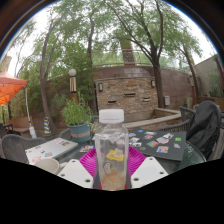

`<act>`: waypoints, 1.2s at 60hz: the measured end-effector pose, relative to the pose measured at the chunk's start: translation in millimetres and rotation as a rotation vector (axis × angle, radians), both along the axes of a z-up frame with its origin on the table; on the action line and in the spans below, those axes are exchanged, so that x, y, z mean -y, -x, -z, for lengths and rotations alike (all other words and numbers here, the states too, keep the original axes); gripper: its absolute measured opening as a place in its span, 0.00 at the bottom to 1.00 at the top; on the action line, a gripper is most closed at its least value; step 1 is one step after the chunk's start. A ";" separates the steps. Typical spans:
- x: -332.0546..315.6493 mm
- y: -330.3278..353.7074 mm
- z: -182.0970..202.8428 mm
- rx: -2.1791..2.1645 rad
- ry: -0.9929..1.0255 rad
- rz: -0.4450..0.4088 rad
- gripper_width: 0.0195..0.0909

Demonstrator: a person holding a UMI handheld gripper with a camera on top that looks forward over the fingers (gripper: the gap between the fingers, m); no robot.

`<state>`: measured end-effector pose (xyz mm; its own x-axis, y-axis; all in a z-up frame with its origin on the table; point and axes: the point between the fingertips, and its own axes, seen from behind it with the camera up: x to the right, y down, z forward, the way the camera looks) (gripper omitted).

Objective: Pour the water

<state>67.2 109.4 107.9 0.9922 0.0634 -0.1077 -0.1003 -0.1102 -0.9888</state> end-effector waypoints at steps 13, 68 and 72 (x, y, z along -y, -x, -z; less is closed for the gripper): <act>1.0 9.8 16.7 0.095 -0.020 -0.026 0.25; 287.8 7.9 -31.2 0.057 0.076 0.001 0.90; 320.0 7.8 -29.8 0.031 0.080 -0.001 0.90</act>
